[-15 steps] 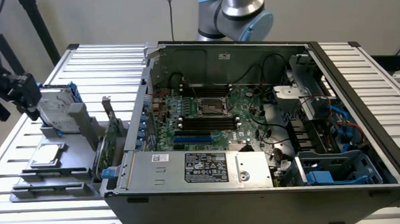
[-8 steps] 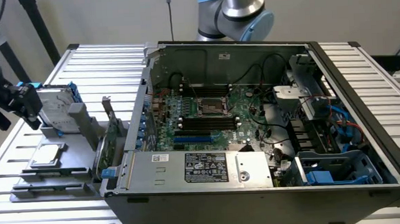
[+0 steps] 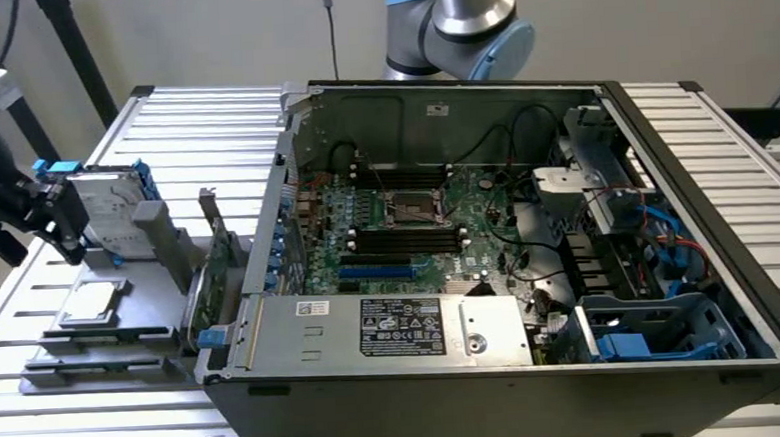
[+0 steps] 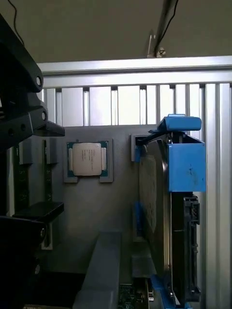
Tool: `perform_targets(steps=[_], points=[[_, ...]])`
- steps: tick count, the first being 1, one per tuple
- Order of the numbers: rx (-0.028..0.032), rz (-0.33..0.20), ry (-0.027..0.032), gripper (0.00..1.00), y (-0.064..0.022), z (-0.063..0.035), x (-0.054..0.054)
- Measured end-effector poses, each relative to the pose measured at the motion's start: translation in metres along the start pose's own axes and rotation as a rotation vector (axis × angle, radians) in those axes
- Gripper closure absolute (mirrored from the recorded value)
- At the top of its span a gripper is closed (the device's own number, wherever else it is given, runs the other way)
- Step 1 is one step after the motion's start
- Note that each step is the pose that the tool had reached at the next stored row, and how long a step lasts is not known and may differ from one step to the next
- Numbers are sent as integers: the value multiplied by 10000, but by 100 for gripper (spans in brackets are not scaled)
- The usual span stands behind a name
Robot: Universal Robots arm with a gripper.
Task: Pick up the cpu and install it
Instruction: 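Pick up the cpu and move it towards the insertion slot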
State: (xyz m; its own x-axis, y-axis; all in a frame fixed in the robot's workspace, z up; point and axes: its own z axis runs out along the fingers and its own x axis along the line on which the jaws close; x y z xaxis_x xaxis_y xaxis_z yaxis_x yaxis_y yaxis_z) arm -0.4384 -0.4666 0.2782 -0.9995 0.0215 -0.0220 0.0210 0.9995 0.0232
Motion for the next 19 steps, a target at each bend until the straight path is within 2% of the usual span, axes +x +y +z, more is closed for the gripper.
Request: perform_targets(steps=[19], points=[[0, -7, 0, 35, -15, 346, -17]])
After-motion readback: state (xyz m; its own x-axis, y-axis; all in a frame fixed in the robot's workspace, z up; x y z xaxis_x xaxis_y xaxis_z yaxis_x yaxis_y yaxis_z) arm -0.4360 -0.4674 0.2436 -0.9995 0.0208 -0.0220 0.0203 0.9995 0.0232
